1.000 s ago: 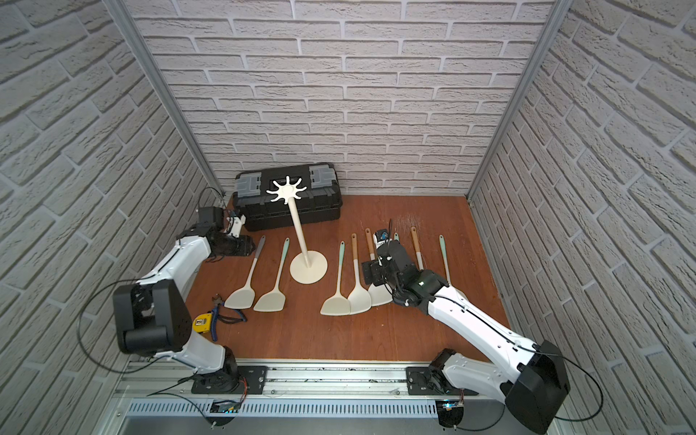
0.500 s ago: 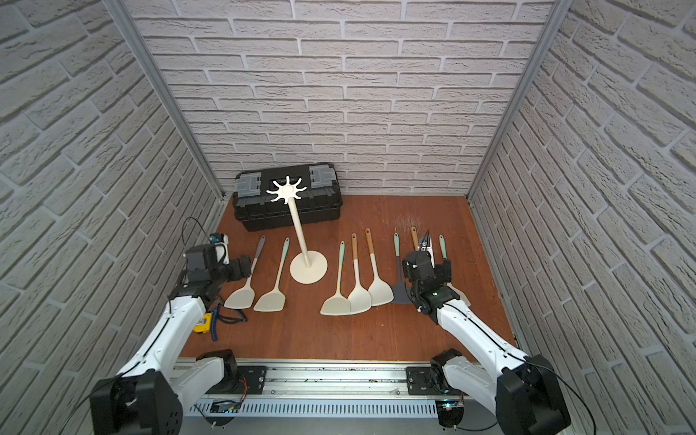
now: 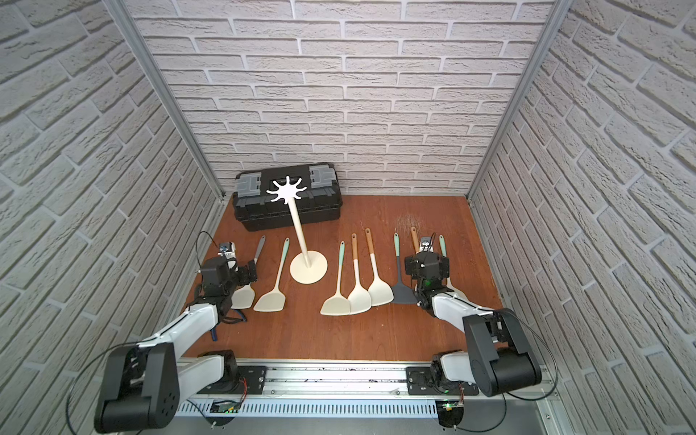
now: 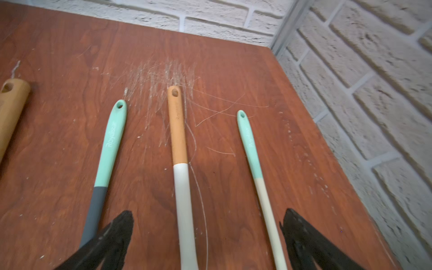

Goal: Take the spatula off the kitchen utensil rack
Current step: Reset both arms

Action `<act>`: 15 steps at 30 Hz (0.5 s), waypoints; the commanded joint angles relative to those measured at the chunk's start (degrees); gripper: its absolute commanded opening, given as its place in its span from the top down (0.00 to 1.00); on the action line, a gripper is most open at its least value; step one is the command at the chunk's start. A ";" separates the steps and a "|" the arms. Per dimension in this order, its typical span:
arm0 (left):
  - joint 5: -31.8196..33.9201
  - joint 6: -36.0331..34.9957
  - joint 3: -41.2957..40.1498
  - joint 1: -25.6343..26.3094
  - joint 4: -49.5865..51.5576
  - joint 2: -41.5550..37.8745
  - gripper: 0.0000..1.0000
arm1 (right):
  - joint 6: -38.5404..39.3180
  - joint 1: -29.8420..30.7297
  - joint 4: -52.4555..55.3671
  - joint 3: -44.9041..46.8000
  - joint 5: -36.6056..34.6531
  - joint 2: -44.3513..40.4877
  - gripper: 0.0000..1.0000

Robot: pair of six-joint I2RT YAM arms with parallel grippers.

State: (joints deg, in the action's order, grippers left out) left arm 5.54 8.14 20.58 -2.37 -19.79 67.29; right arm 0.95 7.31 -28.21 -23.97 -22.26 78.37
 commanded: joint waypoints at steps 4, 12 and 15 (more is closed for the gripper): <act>-0.92 -4.48 2.50 1.57 -10.06 7.17 0.02 | 2.78 -2.31 -17.35 0.49 8.36 6.19 0.00; -2.20 -5.65 8.76 1.87 -11.78 15.98 0.02 | -0.74 -5.71 -16.78 -0.15 11.36 8.15 0.00; -2.36 -7.31 10.92 1.93 -11.61 18.92 0.02 | -0.85 -5.82 -16.51 -0.03 11.58 7.93 0.00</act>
State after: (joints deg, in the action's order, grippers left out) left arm 3.90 2.96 29.74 -0.67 -28.47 84.31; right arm 0.97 1.65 -41.47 -23.77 -12.01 86.59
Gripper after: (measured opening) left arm 0.982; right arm 0.998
